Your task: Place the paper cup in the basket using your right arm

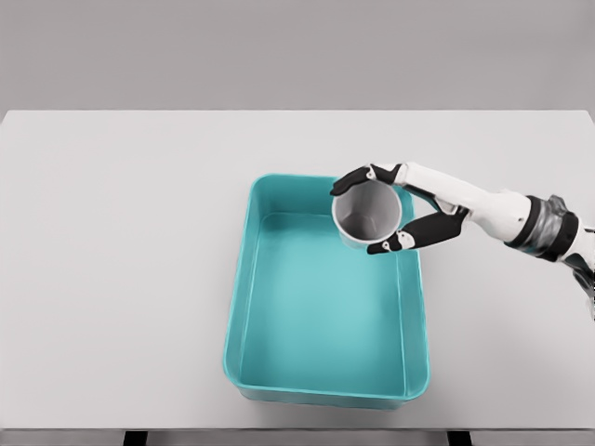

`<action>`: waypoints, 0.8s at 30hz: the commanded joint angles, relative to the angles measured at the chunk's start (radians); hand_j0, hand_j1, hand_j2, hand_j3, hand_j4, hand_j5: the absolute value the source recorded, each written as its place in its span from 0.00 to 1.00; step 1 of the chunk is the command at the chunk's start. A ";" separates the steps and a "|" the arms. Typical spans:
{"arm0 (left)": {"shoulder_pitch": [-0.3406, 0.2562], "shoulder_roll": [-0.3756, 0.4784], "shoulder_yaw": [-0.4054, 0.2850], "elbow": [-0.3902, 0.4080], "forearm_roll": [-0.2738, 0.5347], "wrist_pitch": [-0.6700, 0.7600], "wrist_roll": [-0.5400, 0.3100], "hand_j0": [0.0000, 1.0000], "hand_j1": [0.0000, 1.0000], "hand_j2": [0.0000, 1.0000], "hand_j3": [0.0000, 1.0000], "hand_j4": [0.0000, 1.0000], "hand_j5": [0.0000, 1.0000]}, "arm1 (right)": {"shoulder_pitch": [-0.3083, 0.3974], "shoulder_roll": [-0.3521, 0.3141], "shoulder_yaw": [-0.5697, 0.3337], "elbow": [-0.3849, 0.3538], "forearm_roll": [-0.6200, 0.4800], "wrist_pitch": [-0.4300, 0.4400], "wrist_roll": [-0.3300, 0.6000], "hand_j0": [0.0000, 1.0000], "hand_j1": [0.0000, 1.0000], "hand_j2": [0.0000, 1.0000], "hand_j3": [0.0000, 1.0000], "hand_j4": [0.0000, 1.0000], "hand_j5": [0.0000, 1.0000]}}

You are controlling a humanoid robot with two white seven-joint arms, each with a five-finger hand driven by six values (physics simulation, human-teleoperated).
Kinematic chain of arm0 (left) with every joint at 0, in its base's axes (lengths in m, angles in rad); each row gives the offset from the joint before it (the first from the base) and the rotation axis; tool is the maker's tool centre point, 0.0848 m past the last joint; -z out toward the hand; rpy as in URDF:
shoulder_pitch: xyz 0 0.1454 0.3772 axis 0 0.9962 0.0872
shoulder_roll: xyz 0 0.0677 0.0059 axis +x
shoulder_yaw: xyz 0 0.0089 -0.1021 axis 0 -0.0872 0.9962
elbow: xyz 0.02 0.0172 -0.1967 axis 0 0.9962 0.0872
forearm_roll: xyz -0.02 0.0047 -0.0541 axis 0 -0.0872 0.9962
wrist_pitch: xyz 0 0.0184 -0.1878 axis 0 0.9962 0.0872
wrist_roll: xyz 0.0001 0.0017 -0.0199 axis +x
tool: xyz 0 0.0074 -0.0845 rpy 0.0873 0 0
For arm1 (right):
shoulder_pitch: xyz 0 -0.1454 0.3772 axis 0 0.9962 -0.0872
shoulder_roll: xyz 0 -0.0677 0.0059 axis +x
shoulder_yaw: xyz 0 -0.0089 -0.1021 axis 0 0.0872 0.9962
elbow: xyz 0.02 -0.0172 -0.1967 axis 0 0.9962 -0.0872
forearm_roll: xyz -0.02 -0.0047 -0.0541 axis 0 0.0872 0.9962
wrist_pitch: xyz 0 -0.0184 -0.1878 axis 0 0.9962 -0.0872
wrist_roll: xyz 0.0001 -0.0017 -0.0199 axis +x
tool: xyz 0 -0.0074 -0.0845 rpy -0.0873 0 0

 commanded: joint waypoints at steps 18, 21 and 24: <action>0.000 0.000 0.001 0.000 0.000 -0.001 0.000 1.00 1.00 1.00 1.00 1.00 1.00 | -0.077 0.117 0.141 -0.030 0.712 -0.007 0.000 0.68 0.68 0.68 0.68 0.68 0.68; 0.000 0.000 0.001 0.000 0.000 0.001 0.000 1.00 1.00 1.00 1.00 1.00 1.00 | -0.081 0.115 0.129 -0.031 0.717 -0.056 0.000 1.00 1.00 1.00 1.00 1.00 1.00; 0.000 0.000 0.001 -0.002 0.000 -0.001 0.000 1.00 1.00 1.00 1.00 1.00 1.00 | -0.084 0.114 0.086 -0.031 0.614 -0.148 0.000 1.00 1.00 1.00 1.00 1.00 1.00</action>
